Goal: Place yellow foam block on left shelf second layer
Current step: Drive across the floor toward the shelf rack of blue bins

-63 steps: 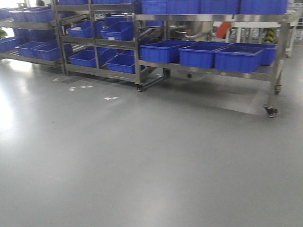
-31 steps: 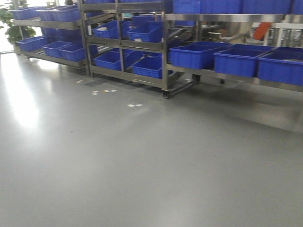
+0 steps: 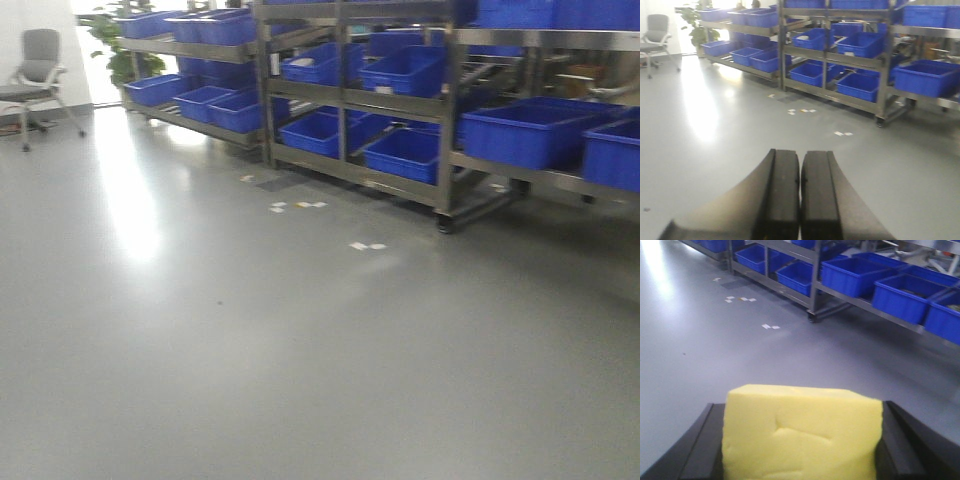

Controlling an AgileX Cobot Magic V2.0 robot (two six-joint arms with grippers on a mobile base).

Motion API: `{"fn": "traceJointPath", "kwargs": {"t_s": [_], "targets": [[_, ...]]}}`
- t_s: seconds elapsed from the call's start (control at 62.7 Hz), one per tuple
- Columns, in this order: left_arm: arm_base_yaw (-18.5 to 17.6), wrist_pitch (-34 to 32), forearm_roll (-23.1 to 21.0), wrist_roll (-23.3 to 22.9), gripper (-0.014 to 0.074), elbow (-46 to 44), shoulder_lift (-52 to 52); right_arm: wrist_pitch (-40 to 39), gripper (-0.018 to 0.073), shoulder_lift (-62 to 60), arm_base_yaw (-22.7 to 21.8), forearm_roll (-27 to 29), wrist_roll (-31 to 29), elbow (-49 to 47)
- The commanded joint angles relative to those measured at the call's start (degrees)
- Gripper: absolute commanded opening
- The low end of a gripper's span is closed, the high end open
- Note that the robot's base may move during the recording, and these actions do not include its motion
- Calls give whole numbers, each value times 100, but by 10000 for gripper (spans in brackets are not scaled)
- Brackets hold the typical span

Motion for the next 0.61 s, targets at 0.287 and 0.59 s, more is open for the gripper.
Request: {"fn": "traceJointPath", "kwargs": {"t_s": [0.287, 0.59], "targets": [[-7, -506, -42, -22, 137, 148, 17, -460, 286, 103, -36, -171, -13, -163], [-7, -506, -42, -22, 137, 148, 17, -445, 286, 103, -36, -171, -13, -163]]}}
